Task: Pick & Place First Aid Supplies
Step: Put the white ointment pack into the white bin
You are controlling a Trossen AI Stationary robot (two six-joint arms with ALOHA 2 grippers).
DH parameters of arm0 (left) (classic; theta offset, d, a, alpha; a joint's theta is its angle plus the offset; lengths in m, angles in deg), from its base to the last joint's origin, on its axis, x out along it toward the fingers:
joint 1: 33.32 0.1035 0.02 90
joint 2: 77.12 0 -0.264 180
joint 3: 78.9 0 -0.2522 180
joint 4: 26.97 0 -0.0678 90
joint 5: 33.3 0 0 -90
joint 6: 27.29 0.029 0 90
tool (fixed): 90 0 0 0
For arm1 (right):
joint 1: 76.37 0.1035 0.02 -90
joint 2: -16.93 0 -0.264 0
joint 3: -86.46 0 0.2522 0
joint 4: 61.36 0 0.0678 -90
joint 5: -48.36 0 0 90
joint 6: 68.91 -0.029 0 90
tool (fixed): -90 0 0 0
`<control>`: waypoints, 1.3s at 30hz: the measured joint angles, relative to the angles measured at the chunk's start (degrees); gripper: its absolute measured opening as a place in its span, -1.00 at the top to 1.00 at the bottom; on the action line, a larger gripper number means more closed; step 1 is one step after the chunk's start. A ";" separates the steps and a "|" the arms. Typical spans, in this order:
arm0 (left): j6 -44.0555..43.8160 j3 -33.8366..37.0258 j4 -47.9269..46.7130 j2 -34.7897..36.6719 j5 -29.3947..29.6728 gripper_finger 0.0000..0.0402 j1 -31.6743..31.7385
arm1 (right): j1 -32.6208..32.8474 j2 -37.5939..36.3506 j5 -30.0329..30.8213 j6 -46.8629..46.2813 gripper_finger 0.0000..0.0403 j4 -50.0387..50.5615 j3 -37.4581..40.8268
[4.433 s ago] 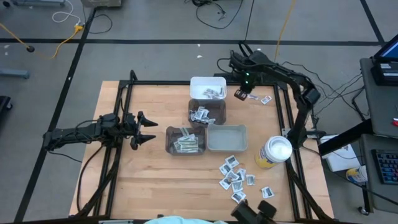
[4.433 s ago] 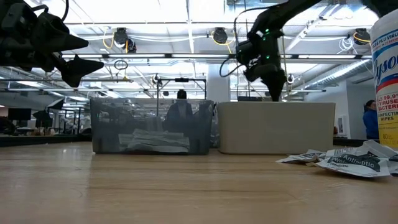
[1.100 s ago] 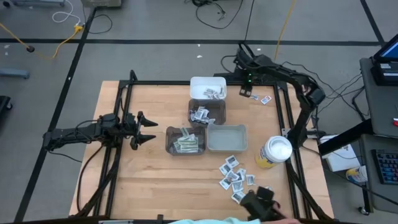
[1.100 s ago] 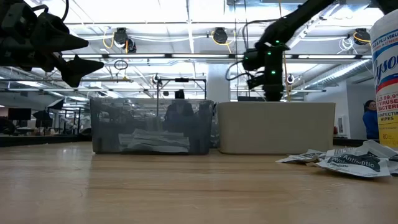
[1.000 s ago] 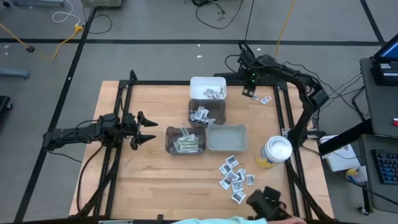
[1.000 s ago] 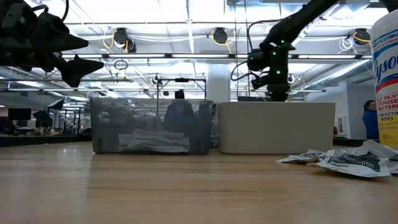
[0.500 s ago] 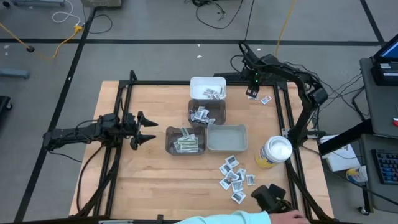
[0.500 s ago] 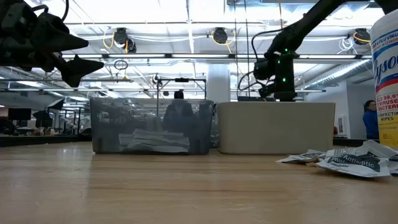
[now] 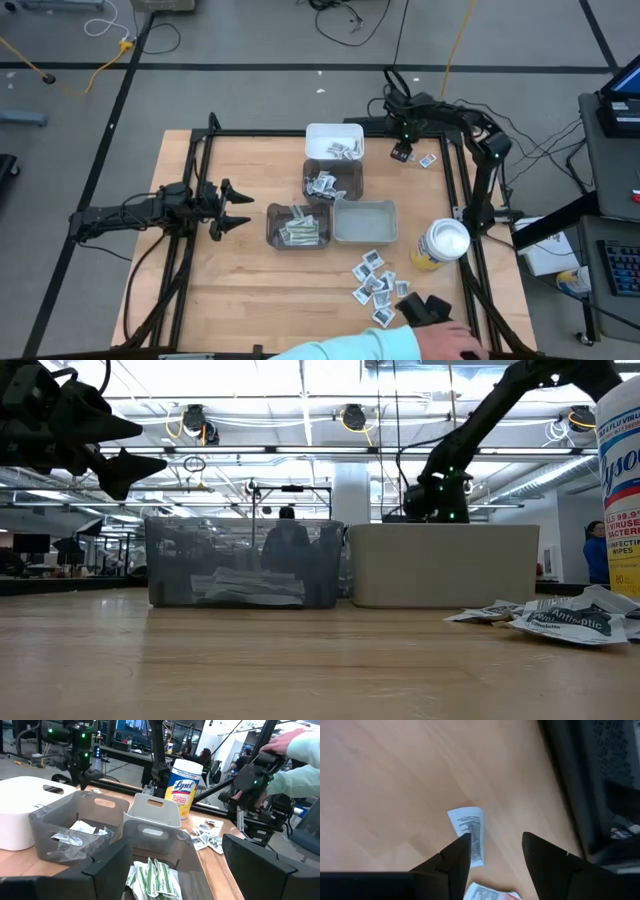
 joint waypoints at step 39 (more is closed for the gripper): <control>0.00 -0.01 -0.01 -0.01 0.00 -0.55 0.00 | 0.33 -7.78 3.27 -3.10 0.99 13.28 2.67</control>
